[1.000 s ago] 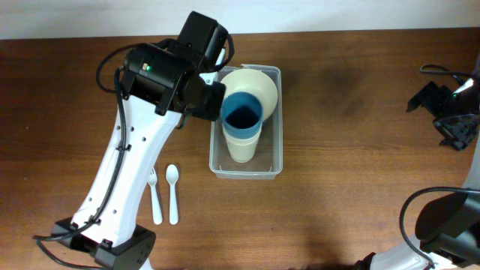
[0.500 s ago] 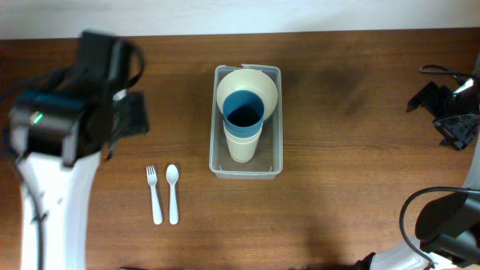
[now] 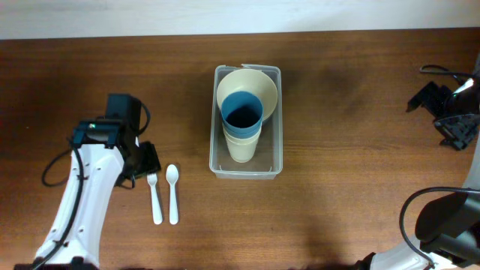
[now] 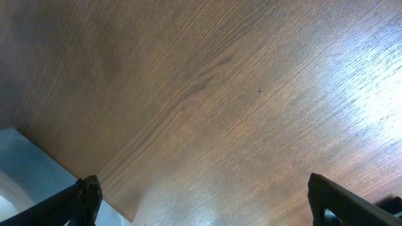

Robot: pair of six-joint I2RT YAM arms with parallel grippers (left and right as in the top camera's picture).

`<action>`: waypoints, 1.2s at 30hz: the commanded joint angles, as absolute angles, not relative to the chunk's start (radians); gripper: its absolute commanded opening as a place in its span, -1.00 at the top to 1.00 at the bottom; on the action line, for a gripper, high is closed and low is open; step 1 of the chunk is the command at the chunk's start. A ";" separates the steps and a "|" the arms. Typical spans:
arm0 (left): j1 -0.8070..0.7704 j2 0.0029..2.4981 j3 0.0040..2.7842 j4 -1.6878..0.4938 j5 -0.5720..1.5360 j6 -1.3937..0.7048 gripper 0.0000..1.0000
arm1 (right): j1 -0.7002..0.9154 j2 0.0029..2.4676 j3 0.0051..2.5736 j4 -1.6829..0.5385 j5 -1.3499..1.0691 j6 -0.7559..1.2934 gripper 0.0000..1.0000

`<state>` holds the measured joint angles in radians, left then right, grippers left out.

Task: Pack container
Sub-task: 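Move the left gripper to the white fork and grasp it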

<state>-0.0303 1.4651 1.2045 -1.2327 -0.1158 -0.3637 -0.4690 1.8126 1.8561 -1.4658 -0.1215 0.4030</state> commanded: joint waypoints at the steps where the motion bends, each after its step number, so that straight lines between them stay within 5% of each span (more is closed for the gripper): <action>1: -0.023 1.492 1.122 -1.183 -0.002 -0.271 -0.35 | -0.472 1.790 1.870 -1.466 -0.116 0.397 -0.98; 19: -0.023 1.687 0.945 -0.934 -0.051 -0.287 -0.32 | -0.472 1.790 1.870 -1.466 -0.116 0.397 -0.98; 31: -0.023 1.812 0.945 -0.905 -0.049 -0.287 0.73 | -0.472 1.790 1.870 -1.466 -0.116 0.397 -0.98; 36: -0.023 1.810 0.945 -0.917 -0.049 -0.287 0.95 | -0.472 1.790 1.870 -1.466 -0.116 0.397 -0.98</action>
